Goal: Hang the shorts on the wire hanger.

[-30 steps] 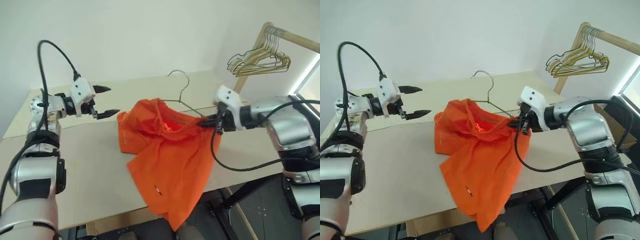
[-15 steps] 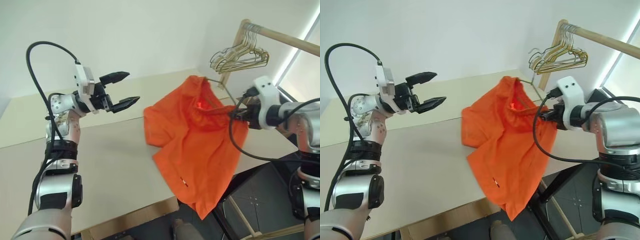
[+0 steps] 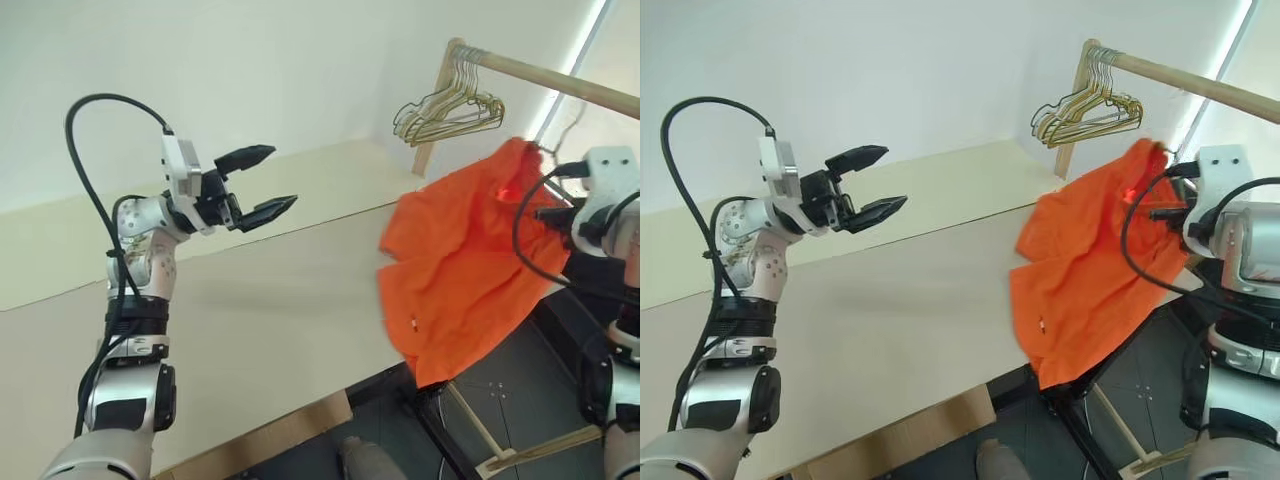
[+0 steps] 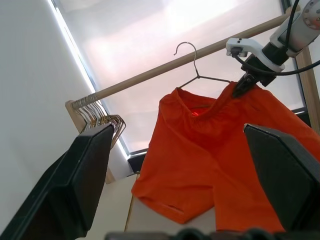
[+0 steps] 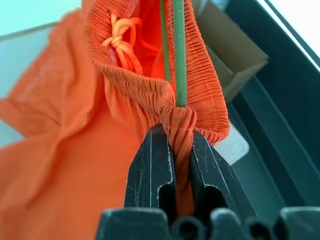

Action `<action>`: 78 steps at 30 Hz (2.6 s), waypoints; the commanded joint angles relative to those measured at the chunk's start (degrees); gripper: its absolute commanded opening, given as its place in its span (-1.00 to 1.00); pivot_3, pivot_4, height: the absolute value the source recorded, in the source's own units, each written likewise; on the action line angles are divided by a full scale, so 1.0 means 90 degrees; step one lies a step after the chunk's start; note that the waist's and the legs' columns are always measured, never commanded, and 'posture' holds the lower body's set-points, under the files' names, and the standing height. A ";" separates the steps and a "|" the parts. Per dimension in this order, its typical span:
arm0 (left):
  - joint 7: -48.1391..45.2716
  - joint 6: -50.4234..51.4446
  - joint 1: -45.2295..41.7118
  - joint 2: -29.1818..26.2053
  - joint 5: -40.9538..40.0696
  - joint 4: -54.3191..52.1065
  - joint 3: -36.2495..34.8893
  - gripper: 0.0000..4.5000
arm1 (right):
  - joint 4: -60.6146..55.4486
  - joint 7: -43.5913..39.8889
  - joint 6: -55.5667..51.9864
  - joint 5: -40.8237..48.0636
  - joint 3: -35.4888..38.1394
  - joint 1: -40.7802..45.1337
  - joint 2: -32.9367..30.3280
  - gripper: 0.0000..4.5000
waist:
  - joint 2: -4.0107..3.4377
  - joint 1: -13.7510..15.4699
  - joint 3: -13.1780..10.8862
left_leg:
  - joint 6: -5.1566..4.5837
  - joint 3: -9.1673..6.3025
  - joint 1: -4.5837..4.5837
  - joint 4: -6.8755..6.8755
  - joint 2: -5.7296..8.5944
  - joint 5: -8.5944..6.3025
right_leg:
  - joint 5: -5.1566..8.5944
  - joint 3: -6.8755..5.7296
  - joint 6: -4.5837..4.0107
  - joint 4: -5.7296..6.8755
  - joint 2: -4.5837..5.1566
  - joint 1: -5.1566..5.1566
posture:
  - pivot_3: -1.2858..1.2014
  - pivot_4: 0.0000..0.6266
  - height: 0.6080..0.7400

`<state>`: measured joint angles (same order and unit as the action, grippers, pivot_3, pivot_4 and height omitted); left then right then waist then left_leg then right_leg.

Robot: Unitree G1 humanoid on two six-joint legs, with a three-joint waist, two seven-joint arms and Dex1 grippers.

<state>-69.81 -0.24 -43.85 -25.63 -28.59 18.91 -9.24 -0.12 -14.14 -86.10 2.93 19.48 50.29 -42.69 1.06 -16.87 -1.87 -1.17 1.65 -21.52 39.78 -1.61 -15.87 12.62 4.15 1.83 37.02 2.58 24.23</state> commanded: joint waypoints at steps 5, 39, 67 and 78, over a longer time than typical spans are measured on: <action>0.0721 0.0250 0.0290 0.0042 -0.0047 -0.0778 -0.0018 1.00 | 0.0895 0.1342 0.0970 -0.0412 0.0914 0.0918 0.0469 -0.98 | -0.0006 -0.0013 -0.0001 | 0.0000 0.0006 0.0012 -0.0005 0.0001 0.0000 | 0.0000 0.0010 0.0001 0.0000 -0.0001 -0.0008 | -0.17 -1.00 1.00; 0.1238 0.0513 0.1181 -0.0093 0.0039 -0.1940 0.0238 1.00 | 0.8058 0.2573 0.5306 0.0952 0.1590 0.3144 -0.0487 -0.98 | -0.0029 -0.0112 -0.0016 | -0.0001 0.0108 0.0049 -0.0102 0.0033 0.0000 | 0.0004 0.0134 0.0069 -0.0078 0.0003 -0.0038 | -0.10 -1.00 1.00; 0.0831 0.0570 0.1534 0.0017 -0.0691 -0.2353 0.0107 1.00 | 0.8105 0.2044 0.5490 0.0570 0.0470 0.2948 -0.0302 0.87 | -0.0029 0.0107 -0.0016 | -0.0003 0.0140 0.0046 -0.0105 0.0035 -0.0001 | -0.0024 0.0158 0.0076 -0.0116 0.0007 -0.0040 | -0.09 -1.00 1.00; 0.0933 0.0499 0.1533 0.0038 -0.0621 -0.2288 0.0140 1.00 | 0.7735 0.2864 0.6053 -0.0162 -0.0314 0.2819 -0.0168 0.99 | -0.0030 0.0143 -0.0015 | -0.0003 0.0142 0.0048 -0.0104 0.0036 -0.0001 | -0.0025 0.0161 0.0078 -0.0114 0.0007 -0.0040 | -0.09 -1.00 1.00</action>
<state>-61.88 5.13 -29.34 -25.17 -33.76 -0.52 -7.12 73.08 9.15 -35.40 4.33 19.22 75.33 -43.87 0.79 -15.57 -2.00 -1.19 2.94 -21.08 38.84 -1.29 -15.88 12.39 5.61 2.53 35.99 2.64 23.87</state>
